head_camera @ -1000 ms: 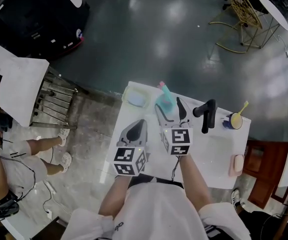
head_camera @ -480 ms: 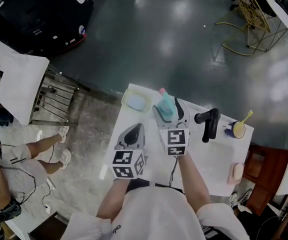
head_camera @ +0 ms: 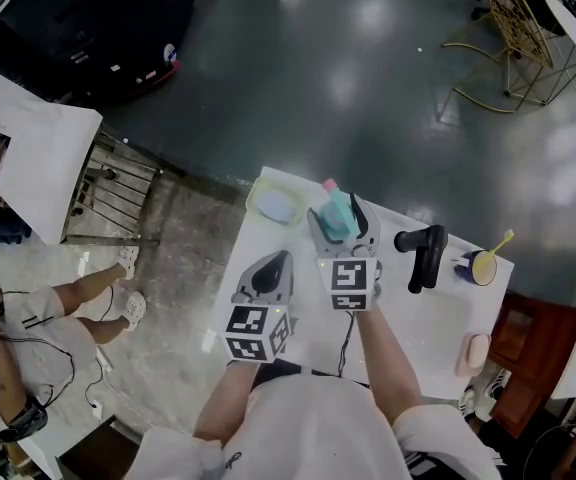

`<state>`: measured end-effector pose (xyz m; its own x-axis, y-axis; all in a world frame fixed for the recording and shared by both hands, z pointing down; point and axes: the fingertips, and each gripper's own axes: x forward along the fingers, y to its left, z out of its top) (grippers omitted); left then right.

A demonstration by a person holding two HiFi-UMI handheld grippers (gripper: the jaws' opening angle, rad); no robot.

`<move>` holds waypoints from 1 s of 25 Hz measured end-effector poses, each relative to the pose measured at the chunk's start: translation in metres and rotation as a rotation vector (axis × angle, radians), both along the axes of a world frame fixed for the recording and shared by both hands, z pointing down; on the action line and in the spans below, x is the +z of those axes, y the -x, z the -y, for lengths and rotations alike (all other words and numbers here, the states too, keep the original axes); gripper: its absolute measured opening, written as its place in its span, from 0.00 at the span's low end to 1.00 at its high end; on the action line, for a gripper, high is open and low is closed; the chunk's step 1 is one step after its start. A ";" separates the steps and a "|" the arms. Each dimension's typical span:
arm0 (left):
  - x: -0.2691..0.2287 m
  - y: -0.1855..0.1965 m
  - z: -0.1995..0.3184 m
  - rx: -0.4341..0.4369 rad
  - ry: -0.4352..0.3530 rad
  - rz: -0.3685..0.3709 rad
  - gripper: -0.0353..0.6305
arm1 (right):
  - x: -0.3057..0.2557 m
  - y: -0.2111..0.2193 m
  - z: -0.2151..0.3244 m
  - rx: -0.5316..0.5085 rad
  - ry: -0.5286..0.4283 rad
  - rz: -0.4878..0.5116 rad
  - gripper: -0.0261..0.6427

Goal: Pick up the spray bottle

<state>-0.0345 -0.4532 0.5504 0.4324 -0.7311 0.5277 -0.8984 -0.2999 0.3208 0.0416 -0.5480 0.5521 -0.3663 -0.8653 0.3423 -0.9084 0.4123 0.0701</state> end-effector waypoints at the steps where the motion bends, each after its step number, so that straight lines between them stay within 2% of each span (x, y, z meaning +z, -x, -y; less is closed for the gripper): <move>1: 0.001 0.000 0.000 -0.001 0.002 0.000 0.09 | 0.000 0.000 0.000 -0.003 -0.001 0.001 0.53; 13: 0.000 -0.003 -0.003 0.002 0.005 -0.005 0.09 | -0.001 0.003 -0.002 -0.030 0.012 0.007 0.53; 18: 0.000 -0.005 -0.005 0.009 -0.002 -0.008 0.09 | -0.002 -0.002 -0.005 -0.014 0.023 0.037 0.53; 25: -0.010 -0.009 -0.005 0.025 -0.029 -0.021 0.09 | -0.027 -0.006 -0.017 -0.009 -0.018 0.050 0.53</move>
<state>-0.0257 -0.4479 0.5406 0.4612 -0.7349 0.4971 -0.8838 -0.3312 0.3304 0.0475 -0.5310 0.5256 -0.3906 -0.8677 0.3075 -0.9071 0.4197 0.0320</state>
